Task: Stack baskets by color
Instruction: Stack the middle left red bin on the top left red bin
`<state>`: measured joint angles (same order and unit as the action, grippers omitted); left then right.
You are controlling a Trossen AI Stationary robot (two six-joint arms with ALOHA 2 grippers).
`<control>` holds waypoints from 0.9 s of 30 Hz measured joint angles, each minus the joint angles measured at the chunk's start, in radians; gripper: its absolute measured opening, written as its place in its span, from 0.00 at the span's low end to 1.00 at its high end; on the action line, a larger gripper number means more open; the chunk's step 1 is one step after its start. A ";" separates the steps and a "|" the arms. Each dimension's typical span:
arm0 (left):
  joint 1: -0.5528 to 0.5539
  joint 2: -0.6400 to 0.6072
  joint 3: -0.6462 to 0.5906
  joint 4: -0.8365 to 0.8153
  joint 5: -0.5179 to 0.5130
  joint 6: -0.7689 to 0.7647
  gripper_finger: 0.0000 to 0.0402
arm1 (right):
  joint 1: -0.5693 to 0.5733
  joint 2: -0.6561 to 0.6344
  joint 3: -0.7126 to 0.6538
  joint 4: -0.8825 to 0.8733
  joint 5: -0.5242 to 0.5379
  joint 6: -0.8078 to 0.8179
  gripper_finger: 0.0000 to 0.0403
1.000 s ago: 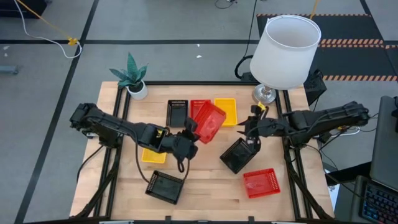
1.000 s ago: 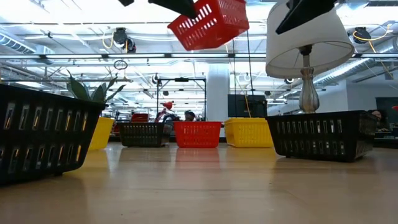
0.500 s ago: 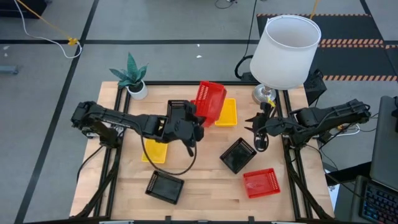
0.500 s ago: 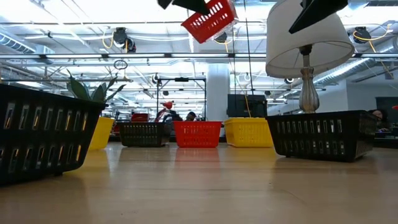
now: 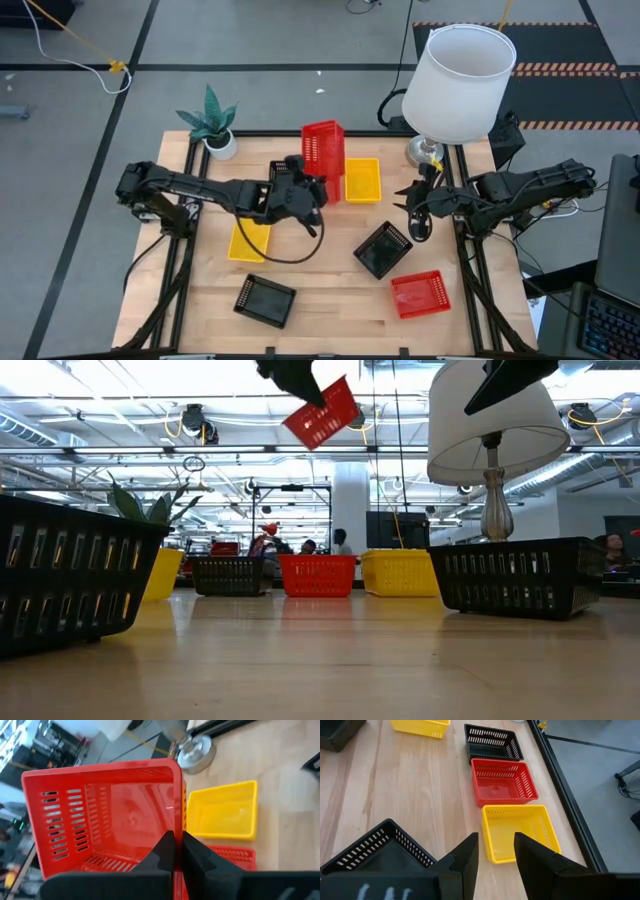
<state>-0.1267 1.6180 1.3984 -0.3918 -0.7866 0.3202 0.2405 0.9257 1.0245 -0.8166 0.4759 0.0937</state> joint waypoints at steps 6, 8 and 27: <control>0.009 0.000 -0.042 0.013 -0.005 -0.097 0.02 | 0.000 0.000 0.001 0.000 0.000 0.000 0.30; 0.009 0.000 -0.066 0.046 -0.005 -0.098 0.04 | 0.000 0.000 0.001 0.000 0.000 0.000 0.30; 0.040 0.000 -0.275 0.244 0.100 -0.164 0.02 | 0.000 0.000 0.001 0.004 0.000 0.000 0.30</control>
<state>-0.0865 1.6184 1.1237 -0.1481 -0.6866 0.1562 0.2401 0.9257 1.0252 -0.8127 0.4755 0.0937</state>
